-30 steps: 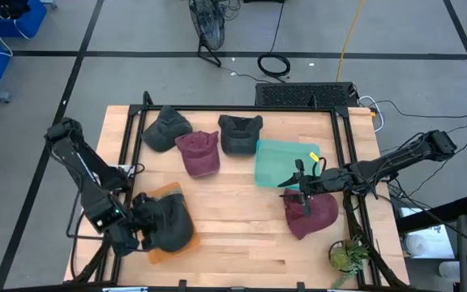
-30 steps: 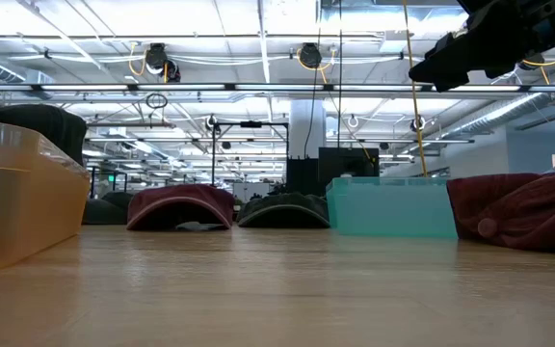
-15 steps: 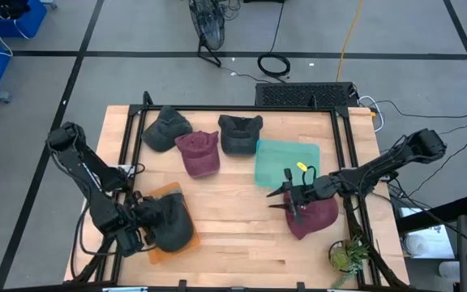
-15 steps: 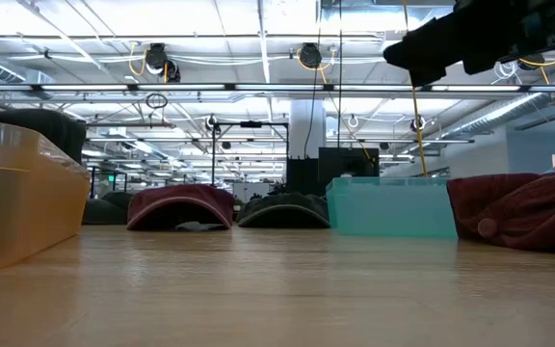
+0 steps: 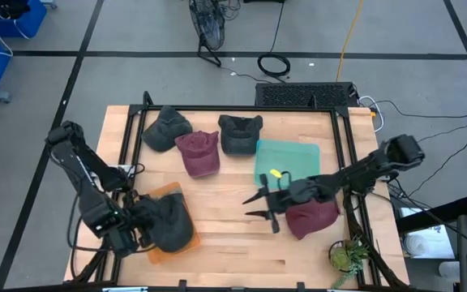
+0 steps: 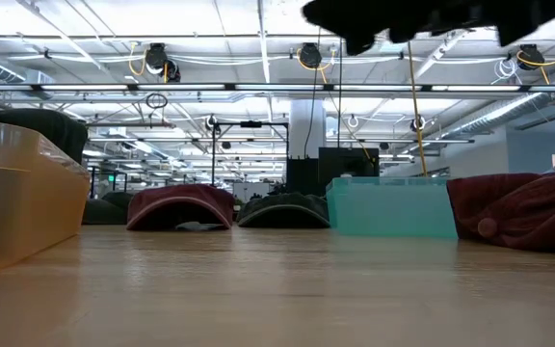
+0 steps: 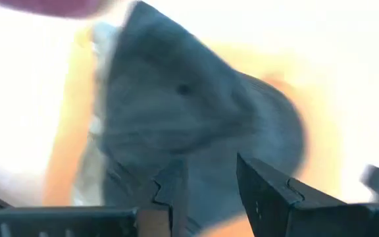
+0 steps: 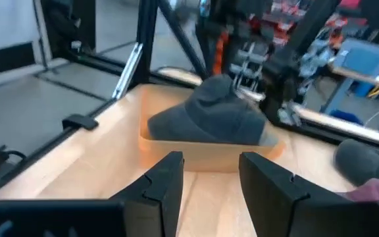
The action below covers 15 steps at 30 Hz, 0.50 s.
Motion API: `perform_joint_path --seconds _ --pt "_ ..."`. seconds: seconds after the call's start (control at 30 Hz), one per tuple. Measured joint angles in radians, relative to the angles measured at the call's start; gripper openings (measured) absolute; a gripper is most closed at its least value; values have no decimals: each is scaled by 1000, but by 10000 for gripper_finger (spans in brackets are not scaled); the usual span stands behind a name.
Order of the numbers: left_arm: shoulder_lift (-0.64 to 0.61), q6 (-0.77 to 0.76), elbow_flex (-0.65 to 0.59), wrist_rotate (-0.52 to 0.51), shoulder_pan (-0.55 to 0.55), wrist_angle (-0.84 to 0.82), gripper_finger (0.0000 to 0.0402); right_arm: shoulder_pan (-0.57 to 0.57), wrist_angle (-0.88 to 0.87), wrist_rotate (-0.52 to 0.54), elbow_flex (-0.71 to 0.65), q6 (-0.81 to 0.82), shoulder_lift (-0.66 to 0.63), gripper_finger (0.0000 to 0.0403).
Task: Pick & Place hat
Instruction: Put the bottom black cap into the orange bin
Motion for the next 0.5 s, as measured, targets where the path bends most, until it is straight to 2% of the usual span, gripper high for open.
perform_joint_path --seconds 0.1,0.27,0.5 --pt "0 -18 39 80 -24 35 131 -13 -78 -5 52 0 41 134" --pt "2 -66 28 262 -77 104 131 -25 -138 -5 45 26 29 134" --pt "16 -121 -58 296 -99 18 131 -25 -143 -5 37 31 -18 134"
